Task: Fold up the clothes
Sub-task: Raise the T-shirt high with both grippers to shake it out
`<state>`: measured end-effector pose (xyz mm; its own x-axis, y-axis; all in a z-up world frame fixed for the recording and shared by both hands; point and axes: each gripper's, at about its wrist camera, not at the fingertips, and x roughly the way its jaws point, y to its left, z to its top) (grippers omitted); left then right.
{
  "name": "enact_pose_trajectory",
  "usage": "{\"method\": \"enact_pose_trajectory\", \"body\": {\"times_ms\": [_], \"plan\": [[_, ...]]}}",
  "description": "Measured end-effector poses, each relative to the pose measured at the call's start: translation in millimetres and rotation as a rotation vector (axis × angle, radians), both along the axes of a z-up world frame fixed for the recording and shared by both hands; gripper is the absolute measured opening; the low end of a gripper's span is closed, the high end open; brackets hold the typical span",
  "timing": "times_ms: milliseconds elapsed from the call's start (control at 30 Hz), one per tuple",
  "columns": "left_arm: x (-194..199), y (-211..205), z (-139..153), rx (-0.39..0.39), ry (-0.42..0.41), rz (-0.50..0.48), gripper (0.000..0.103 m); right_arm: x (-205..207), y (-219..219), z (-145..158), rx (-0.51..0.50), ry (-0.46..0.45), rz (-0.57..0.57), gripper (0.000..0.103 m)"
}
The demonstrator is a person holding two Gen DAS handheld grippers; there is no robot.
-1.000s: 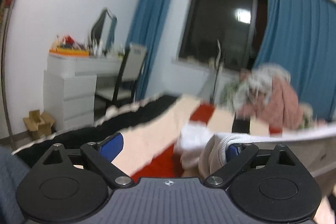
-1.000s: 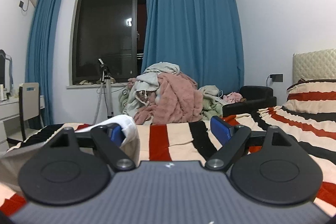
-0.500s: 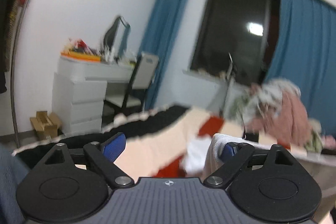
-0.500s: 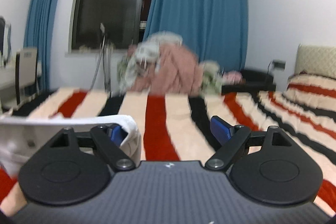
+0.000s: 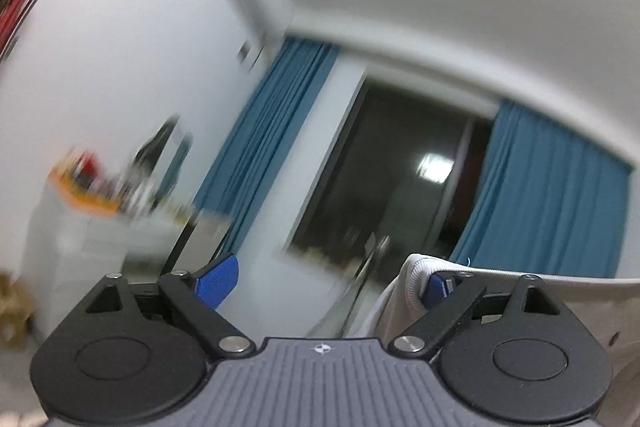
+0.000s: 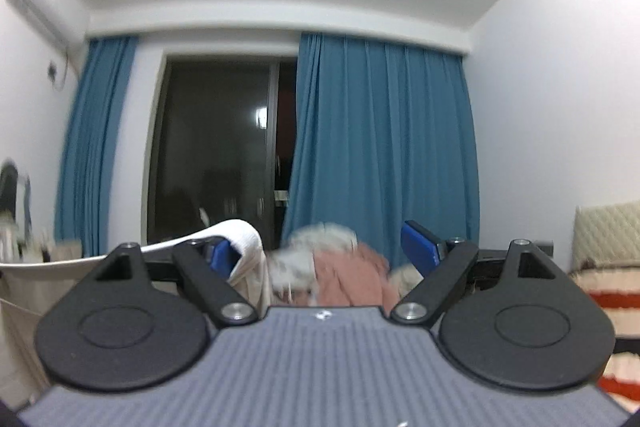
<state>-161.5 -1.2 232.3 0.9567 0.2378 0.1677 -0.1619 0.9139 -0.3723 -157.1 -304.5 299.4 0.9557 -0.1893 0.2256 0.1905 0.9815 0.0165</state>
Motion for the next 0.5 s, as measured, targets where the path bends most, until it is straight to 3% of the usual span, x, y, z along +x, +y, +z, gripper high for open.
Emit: {"method": "enact_pose_trajectory", "body": {"times_ms": [167, 367, 500], "plan": [[-19, 10, 102, 0.053, -0.124, -0.031, 0.094, -31, -13, 84, 0.034, -0.105, 0.074, 0.086], [-25, 19, 195, 0.091, -0.189, -0.051, 0.097, -35, -20, 160, 0.011, -0.122, 0.160, 0.089], [6, 9, 237, 0.147, -0.192, -0.042, 0.101, 38, -25, 141, -0.004, -0.028, 0.123, 0.090]]}}
